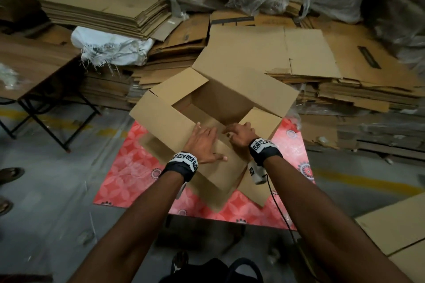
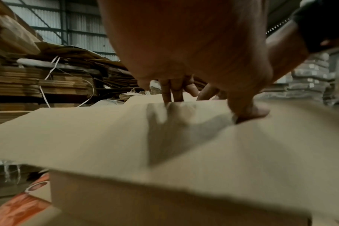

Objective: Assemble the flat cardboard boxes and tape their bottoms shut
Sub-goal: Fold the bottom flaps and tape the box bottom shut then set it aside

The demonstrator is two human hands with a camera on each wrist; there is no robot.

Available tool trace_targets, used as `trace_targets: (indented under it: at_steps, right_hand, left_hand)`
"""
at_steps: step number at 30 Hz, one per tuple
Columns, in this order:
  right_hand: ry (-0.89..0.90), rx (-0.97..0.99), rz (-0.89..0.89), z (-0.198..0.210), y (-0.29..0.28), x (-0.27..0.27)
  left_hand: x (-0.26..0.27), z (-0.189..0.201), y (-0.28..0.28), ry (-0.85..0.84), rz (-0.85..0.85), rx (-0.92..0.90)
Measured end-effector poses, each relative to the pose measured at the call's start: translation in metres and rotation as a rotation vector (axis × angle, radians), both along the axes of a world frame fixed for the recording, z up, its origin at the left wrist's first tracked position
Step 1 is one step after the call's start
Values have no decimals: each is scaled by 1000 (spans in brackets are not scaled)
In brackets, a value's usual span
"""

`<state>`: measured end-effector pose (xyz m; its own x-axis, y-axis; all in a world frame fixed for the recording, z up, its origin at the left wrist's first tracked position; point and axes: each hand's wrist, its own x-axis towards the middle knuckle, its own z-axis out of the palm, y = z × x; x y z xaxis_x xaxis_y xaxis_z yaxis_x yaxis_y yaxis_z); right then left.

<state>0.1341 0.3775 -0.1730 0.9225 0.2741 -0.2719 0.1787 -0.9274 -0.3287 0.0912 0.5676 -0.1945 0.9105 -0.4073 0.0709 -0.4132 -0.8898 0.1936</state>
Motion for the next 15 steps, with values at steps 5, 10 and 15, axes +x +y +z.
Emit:
trace_targets:
  at_steps: [5,10,15]
  right_hand:
    - [-60,-24,75,13,-2,2]
    - [-236,519,-102,51,-35,-1]
    - [-551,921,-414,48,-77,-38]
  left_hand:
    - [0,1,-12,2,81,134]
    - [5,8,-24,5,157,241]
    - [13,7,-47,-6,179,284]
